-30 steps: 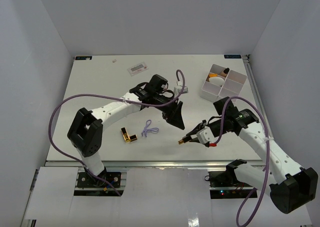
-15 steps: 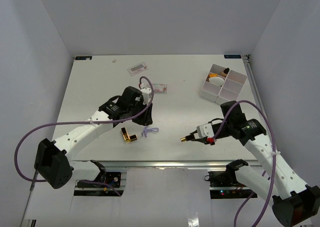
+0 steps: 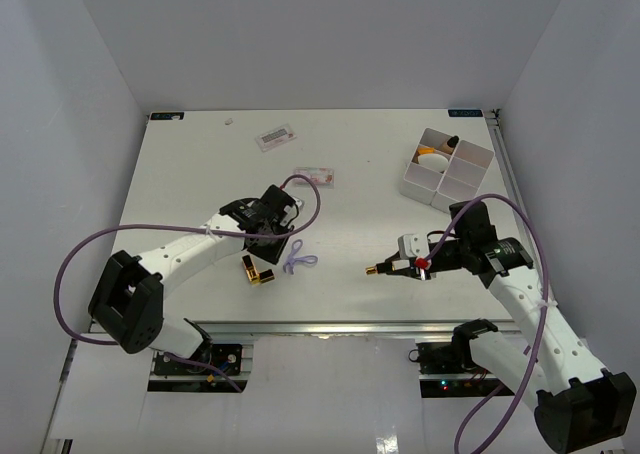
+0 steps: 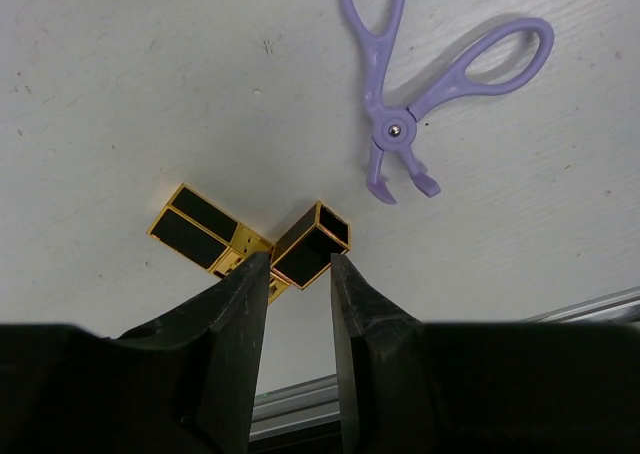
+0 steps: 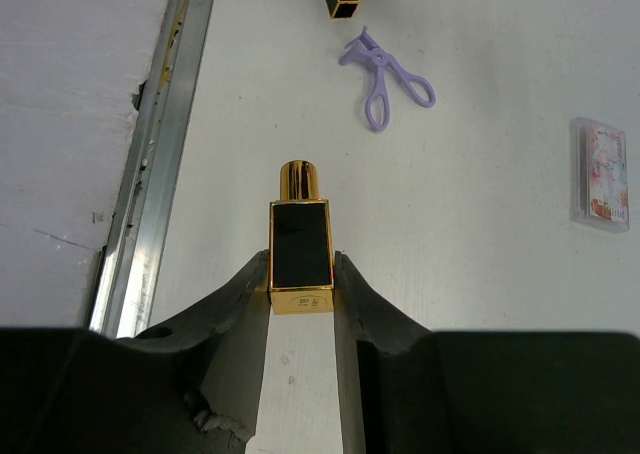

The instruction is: Organize the makeup

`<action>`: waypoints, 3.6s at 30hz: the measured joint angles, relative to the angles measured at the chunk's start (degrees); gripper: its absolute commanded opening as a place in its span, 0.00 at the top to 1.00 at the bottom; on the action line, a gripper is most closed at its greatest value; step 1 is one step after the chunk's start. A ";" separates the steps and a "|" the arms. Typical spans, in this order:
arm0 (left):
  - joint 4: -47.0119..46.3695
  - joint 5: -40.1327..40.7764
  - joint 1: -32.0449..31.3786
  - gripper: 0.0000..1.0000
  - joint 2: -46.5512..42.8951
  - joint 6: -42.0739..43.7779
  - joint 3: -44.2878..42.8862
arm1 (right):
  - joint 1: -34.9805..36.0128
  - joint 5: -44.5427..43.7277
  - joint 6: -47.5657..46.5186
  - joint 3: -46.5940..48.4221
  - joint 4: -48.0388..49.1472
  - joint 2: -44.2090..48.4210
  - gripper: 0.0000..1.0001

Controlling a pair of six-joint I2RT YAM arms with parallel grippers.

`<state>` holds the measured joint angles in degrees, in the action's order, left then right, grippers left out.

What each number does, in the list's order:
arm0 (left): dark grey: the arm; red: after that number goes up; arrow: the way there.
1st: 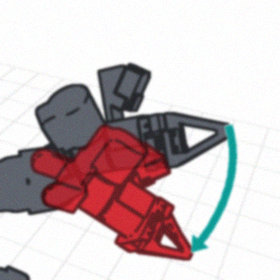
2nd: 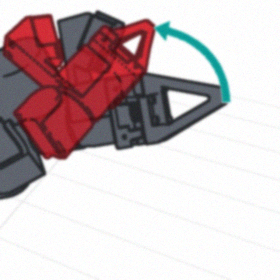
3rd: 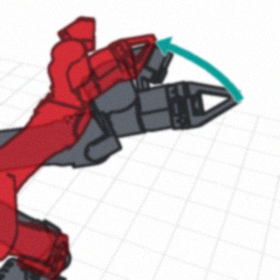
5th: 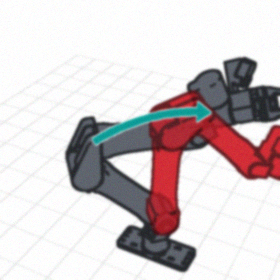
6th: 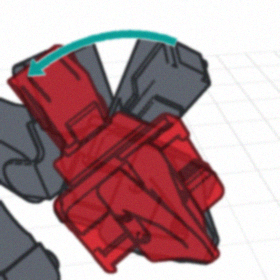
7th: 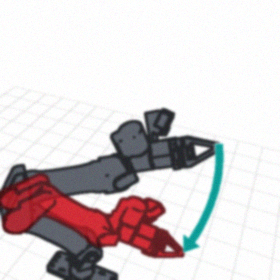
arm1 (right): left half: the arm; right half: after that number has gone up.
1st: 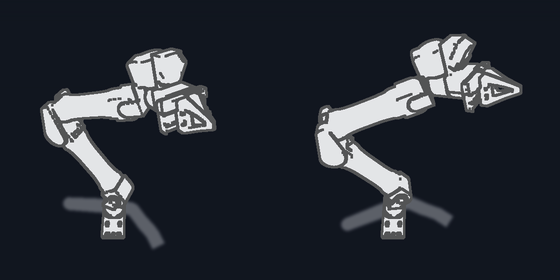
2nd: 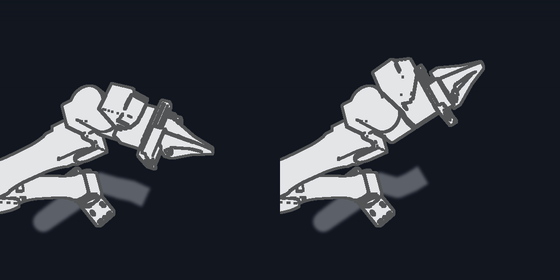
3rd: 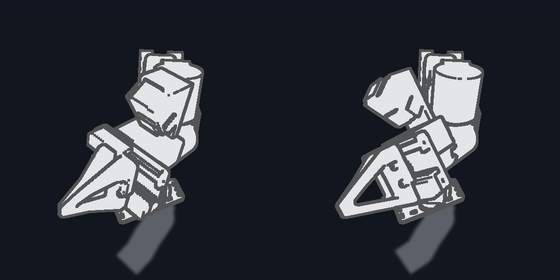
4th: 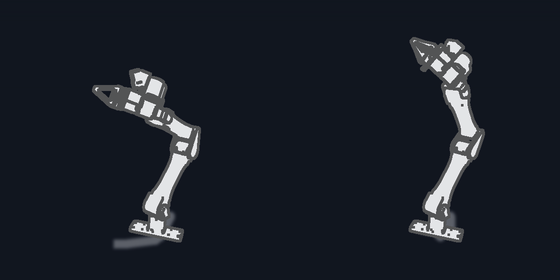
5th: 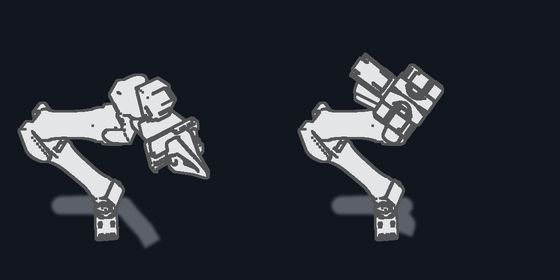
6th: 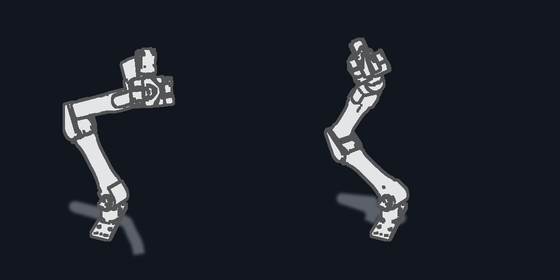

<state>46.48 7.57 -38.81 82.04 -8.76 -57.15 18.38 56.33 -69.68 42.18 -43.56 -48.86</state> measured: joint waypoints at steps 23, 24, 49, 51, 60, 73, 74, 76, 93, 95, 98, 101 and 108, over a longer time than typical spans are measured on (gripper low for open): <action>3.00 -5.76 -0.68 0.40 8.47 10.41 -0.20 | -2.63 2.67 0.29 -0.84 0.36 -0.35 0.92; 2.99 -5.81 -0.68 0.41 9.08 10.47 -0.37 | -2.63 2.76 0.29 -0.84 0.37 -0.35 0.92; 3.87 -4.18 -0.68 0.99 14.69 6.81 -5.77 | -3.42 4.25 0.29 -1.66 0.36 0.83 0.92; 3.82 -4.29 -0.70 1.00 13.83 5.95 -5.93 | -3.42 4.26 0.29 -1.69 0.36 0.83 0.92; -9.59 -19.59 -0.68 1.00 0.65 0.98 -8.27 | -3.54 4.26 0.69 -1.69 0.36 0.66 0.92; -20.40 -36.11 -1.75 1.00 13.62 0.25 -10.11 | -5.74 -1.74 3.00 -0.68 0.36 2.58 0.92; -19.81 -35.24 -2.09 0.99 15.81 0.18 -10.73 | -6.05 -2.57 3.32 -0.53 0.40 3.00 0.92; -18.47 -32.94 -2.96 0.98 19.75 0.15 -12.44 | -6.65 -3.98 3.70 -0.30 0.40 3.48 0.92; -11.20 -0.25 -17.00 0.36 32.96 -0.02 -24.74 | -12.27 -4.82 4.74 -0.29 0.15 3.58 0.92; -11.07 1.85 -17.66 0.29 33.16 -0.23 -24.85 | -12.53 -4.56 4.77 -0.29 0.14 3.73 0.92; -11.21 3.92 -18.00 0.26 32.83 -0.45 -24.61 | -12.79 -3.90 4.77 -0.32 0.10 3.98 0.92; -12.46 4.54 -18.01 0.26 31.60 -0.51 -22.93 | -12.89 -3.43 4.77 -0.39 0.08 4.16 0.92; -19.69 4.67 -18.01 0.30 20.11 -2.64 -10.22 | -13.23 -3.04 4.66 -0.40 -0.02 4.31 0.92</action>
<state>26.79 12.23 -56.82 102.15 -11.40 -67.37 5.15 53.30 -65.02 41.78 -43.58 -44.56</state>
